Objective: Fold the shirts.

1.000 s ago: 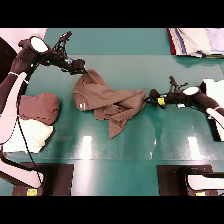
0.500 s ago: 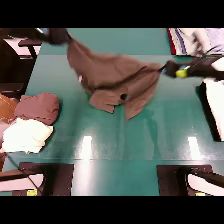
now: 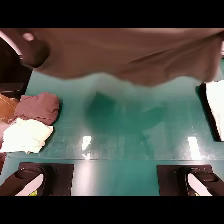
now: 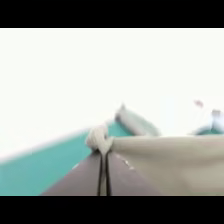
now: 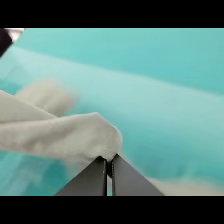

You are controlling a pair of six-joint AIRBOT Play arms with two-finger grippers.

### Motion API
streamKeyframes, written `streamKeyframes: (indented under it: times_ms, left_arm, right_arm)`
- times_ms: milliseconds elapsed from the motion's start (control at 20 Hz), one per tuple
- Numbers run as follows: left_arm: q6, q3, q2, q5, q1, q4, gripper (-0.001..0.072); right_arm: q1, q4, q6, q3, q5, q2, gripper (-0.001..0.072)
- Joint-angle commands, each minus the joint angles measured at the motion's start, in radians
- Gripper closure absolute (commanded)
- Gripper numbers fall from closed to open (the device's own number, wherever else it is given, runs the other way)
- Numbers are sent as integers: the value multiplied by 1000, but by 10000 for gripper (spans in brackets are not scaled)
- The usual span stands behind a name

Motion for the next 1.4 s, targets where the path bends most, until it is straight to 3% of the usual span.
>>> streamKeyframes:
  times_ms: [0, 200, 350, 450, 600, 750, 900, 1050, 1100, 1150, 1200, 1350]
  left_arm:
    - [0, 19, 64, 87, 1, 23, 684]
    - [-46, -23, -33, -15, 1, 156, 683]
    - [-64, -115, -200, -131, 1, 165, 683]
    - [-69, -182, -340, -173, 1, 161, 682]
    - [-67, -230, -560, -162, 1, 165, 682]
    - [-64, -230, -736, -68, 1, 167, 682]
    - [-61, -230, -822, 45, 1, 170, 682]
    - [-61, -229, -834, 85, 1, 175, 679]
    - [-62, -223, -834, 78, 1, 175, 516]
    - [-65, -214, -833, 56, 1, 175, 222]
    - [-70, -196, -832, 13, 5, 179, 156]
    - [-80, -163, -809, -187, 45, 158, 157]
  right_arm:
    - [-2, -91, 58, 76, 71, 67, 698]
    - [-2, -89, 112, 86, 137, 16, 698]
    - [1, -88, 146, 85, 271, -122, 698]
    - [18, -88, 145, 43, 286, -235, 698]
    - [29, -86, 105, -124, 217, -404, 696]
    - [12, -81, 88, -225, 34, -562, 696]
    - [2, -64, 88, -175, -87, -695, 696]
    - [-4, -52, 88, -43, -88, -796, 690]
    - [-7, -52, 88, -4, -73, -817, 567]
    - [-13, -38, 88, 37, -51, -834, 326]
    - [-19, -17, 87, 69, -27, -840, 299]
    - [-57, 48, 22, 70, 40, -788, 303]
